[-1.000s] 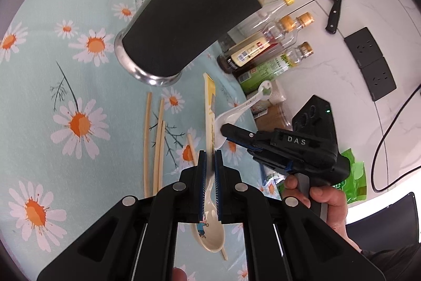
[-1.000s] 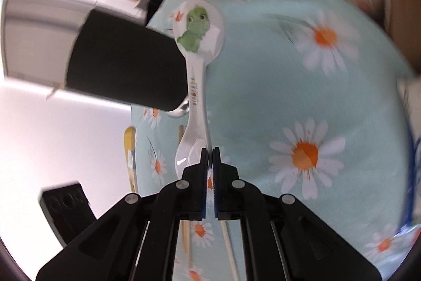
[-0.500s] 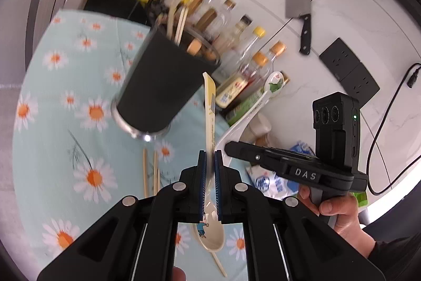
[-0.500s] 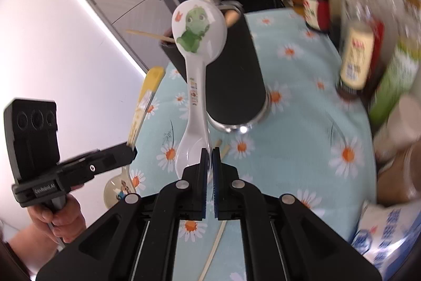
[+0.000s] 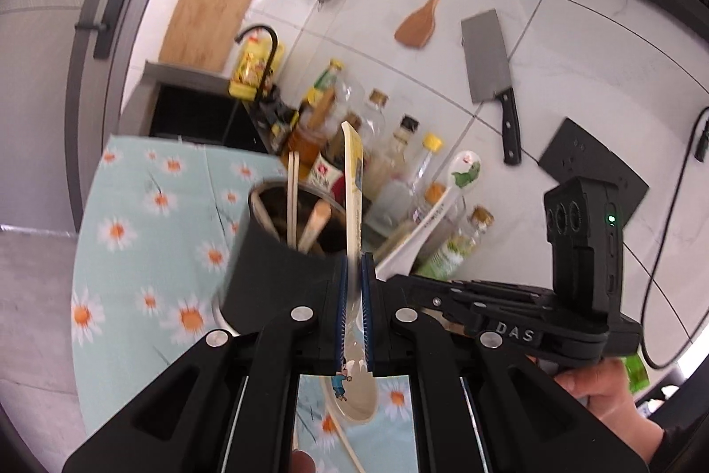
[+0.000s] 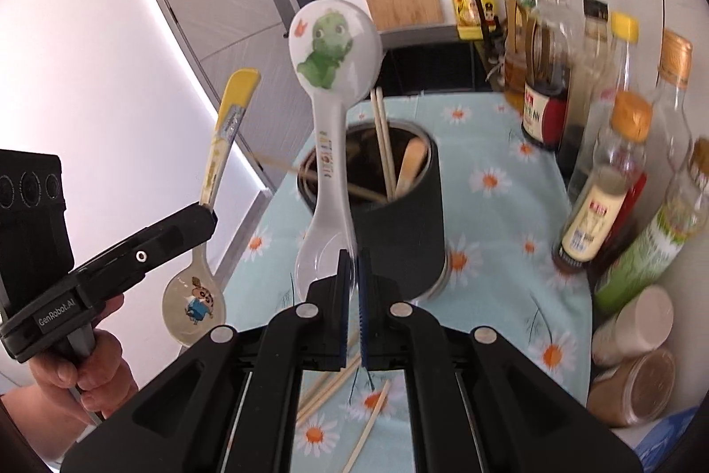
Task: Organize utensils
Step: 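Lift both held spoons and carry them over the black holder, then open both tools to drop the two spoons into the holder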
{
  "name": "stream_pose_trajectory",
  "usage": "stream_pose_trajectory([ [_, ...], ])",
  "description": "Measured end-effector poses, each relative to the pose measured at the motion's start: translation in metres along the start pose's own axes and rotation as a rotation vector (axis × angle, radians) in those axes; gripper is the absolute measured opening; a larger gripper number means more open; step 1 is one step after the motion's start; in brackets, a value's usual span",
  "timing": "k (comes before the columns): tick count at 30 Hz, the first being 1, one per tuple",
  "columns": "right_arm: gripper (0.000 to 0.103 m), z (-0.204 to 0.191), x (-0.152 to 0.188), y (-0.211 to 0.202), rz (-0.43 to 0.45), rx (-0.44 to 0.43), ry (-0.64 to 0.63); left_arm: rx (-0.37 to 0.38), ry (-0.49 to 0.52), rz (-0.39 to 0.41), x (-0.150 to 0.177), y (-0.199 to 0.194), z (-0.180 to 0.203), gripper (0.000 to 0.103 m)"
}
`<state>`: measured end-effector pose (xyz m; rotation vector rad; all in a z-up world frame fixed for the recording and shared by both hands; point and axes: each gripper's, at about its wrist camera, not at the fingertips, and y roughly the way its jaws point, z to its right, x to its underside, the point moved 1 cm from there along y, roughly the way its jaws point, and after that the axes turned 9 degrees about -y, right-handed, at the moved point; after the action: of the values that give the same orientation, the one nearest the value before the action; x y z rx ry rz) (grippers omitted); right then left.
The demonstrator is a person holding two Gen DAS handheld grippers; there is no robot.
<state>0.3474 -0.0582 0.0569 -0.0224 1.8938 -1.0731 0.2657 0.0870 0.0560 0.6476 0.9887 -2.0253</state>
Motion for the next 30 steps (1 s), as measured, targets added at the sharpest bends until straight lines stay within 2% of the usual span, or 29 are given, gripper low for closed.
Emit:
stream_pose_trajectory([
  [6,0.004,0.01,-0.023,-0.004,0.046,0.002,0.022,-0.041,0.022,0.075,-0.024,0.012,0.009,0.005],
  [14,0.004,0.027,-0.05,0.0,0.083,0.007,0.052,-0.062,0.033,0.128,-0.052,0.028,0.015,0.005],
  [23,0.004,0.037,-0.061,0.027,0.055,0.02,0.05,-0.092,0.034,0.165,-0.069,0.053,0.011,0.005],
  [30,0.004,0.045,-0.064,0.041,0.037,0.045,0.039,-0.124,0.032,0.153,-0.068,0.081,0.001,0.005],
])
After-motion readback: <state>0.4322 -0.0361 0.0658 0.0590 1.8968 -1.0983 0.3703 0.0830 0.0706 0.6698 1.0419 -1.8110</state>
